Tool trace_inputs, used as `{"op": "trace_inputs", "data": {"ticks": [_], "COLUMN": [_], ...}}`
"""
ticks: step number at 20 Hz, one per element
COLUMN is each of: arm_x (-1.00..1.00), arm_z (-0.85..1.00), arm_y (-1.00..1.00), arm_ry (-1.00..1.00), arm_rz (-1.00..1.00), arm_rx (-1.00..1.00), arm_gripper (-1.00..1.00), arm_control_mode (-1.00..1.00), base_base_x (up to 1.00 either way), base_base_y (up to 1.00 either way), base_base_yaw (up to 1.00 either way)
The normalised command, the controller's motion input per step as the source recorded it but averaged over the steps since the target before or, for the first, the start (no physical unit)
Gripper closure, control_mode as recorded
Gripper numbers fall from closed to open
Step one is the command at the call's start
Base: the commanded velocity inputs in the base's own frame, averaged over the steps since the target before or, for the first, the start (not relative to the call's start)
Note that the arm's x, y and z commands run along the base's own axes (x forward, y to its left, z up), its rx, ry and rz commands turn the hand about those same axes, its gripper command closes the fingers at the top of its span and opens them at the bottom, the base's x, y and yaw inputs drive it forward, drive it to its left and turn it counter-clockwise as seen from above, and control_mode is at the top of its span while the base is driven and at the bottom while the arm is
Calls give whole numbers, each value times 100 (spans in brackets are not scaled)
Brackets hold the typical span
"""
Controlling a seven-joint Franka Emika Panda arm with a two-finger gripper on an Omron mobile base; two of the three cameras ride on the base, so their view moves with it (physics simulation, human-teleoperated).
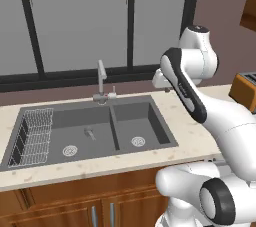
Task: Move any existing items from the left basin to the right basin for drying. Then move the cup from the counter to the left basin of the sink for washing.
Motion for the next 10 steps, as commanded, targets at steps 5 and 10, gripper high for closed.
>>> {"op": "trace_inputs", "data": {"ticks": [5, 10], "arm_x": [0, 0], "arm_z": [0, 0], "arm_y": [0, 0], "arm_ry": [0, 0], "arm_rz": [0, 0], "arm_rx": [0, 0], "arm_gripper": [-100, -100], "arm_control_mode": [100, 100], "base_base_x": [-1, -2], "base_base_y": [0, 34], "base_base_yaw": [0, 0]}}
